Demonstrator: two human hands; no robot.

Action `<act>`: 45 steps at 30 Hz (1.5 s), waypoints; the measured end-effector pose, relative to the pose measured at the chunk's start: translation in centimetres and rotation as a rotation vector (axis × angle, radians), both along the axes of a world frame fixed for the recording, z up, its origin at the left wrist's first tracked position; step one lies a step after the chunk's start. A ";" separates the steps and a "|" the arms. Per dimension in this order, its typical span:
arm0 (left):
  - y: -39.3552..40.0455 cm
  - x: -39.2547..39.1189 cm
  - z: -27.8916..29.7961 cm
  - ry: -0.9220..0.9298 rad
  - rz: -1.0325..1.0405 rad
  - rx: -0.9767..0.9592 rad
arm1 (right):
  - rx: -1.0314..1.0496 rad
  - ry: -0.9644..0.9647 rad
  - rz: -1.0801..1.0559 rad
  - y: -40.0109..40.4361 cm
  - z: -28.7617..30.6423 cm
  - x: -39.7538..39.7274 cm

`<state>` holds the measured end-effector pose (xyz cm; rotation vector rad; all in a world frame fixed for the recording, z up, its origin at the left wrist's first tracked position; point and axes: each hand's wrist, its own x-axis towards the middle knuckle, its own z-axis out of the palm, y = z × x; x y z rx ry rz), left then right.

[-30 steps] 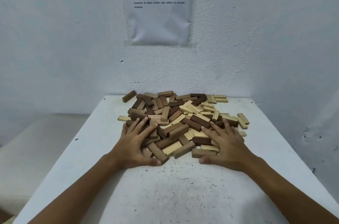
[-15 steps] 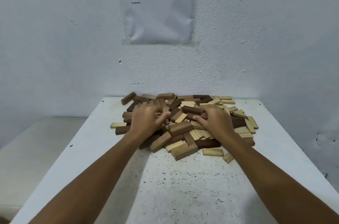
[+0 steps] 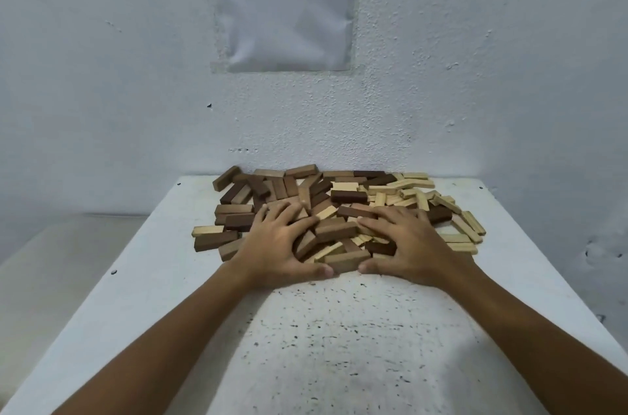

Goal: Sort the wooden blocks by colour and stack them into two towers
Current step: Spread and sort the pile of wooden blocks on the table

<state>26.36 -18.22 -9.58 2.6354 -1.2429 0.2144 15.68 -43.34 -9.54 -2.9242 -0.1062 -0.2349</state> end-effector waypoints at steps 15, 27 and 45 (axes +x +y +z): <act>-4.3 5.6 1.4 0.156 0.198 -0.213 | 0.034 -0.365 -0.240 0.6 1.7 8.0; 3.0 3.9 -0.7 0.146 0.479 -0.071 | 0.136 0.149 -0.767 -3.2 -0.3 4.3; 1.1 2.1 2.2 0.049 0.034 -0.332 | 0.301 -0.250 -0.016 3.6 3.1 3.4</act>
